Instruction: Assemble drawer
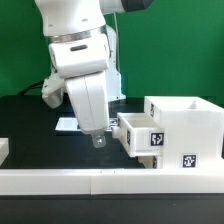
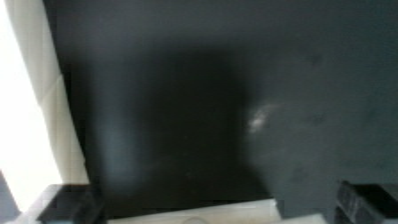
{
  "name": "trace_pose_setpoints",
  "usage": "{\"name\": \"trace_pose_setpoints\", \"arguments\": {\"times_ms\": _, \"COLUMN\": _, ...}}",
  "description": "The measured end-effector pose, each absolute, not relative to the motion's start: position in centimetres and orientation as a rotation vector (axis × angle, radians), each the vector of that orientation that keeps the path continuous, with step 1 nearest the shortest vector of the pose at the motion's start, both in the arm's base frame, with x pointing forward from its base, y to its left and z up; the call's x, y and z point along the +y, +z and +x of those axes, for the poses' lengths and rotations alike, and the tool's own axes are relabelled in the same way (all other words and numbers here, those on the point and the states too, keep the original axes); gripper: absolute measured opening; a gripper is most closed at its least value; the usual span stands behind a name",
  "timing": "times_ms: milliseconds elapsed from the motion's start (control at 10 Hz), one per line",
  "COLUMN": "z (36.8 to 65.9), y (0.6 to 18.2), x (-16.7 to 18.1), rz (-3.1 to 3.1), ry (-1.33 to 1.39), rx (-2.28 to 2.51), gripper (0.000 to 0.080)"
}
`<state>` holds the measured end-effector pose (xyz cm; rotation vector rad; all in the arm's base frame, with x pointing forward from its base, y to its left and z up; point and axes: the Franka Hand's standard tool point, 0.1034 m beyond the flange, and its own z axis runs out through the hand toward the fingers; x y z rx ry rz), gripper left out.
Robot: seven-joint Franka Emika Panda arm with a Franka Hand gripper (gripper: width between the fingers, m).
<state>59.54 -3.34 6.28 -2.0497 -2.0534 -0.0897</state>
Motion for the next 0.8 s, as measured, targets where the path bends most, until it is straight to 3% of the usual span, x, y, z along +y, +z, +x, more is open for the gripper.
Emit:
{"name": "trace_pose_setpoints", "arguments": {"times_ms": 400, "z": 59.9, "y": 6.7, "x": 0.2, "rz": -2.039, "ry": -0.108, "rx": -2.069, "gripper": 0.0649}}
{"name": "trace_pose_setpoints", "arguments": {"times_ms": 800, "z": 59.8, "y": 6.3, "x": 0.4, "rz": -2.036, "ry": -0.111, "rx": -2.067, "gripper": 0.0649}}
